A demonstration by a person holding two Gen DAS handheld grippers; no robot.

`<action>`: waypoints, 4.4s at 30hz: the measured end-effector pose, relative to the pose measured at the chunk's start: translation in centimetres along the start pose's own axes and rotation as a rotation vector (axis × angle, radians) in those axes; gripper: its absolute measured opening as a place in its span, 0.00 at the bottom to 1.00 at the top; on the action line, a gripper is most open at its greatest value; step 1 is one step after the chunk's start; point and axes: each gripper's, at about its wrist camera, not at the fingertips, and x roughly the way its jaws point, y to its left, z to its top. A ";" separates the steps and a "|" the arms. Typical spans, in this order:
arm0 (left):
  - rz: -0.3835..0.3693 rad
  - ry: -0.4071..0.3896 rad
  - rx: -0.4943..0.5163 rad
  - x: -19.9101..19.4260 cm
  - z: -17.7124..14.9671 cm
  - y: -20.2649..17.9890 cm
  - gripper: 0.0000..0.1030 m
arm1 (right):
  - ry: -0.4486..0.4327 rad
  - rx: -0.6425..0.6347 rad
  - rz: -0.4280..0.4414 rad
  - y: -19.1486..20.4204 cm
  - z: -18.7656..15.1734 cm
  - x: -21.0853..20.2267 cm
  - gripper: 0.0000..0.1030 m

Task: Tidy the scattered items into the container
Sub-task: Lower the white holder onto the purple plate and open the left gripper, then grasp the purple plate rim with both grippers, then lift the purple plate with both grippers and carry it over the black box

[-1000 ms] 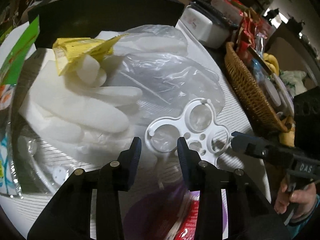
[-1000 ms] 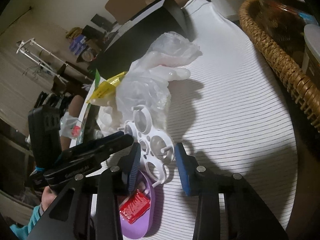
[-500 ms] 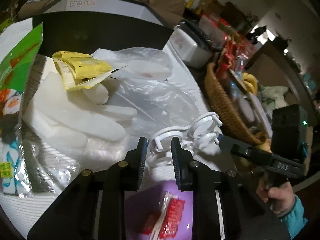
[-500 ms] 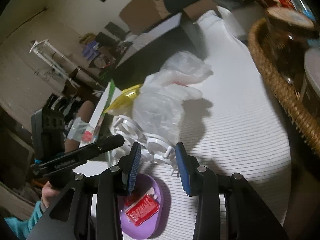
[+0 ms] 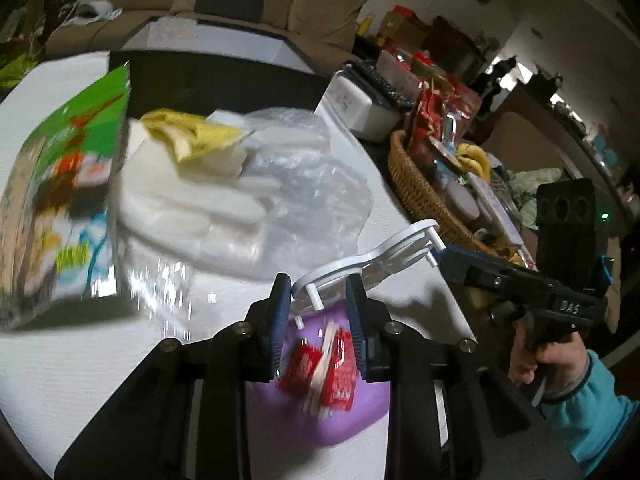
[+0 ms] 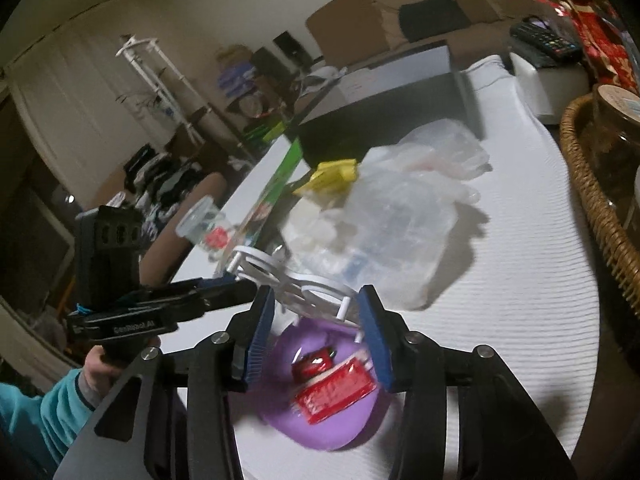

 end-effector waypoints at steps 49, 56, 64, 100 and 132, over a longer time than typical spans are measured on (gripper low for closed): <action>0.035 0.177 -0.153 1.3 -6.8 3.4 0.60 | 0.260 0.250 -0.099 -4.8 -6.4 1.2 0.56; 0.074 0.171 -0.164 2.0 -6.3 3.6 0.59 | 0.283 0.236 -0.117 -4.0 -6.0 2.3 0.56; 0.115 0.213 -0.144 3.5 -6.2 3.2 0.50 | 0.340 0.174 -0.243 -3.0 -6.3 4.3 0.56; 0.373 0.265 0.067 2.2 -2.2 -1.8 0.26 | 0.330 0.010 -0.297 2.5 -3.0 5.9 0.23; 0.437 0.279 0.033 8.7 37.1 7.5 0.26 | 0.292 0.047 -0.309 -3.7 34.2 17.1 0.23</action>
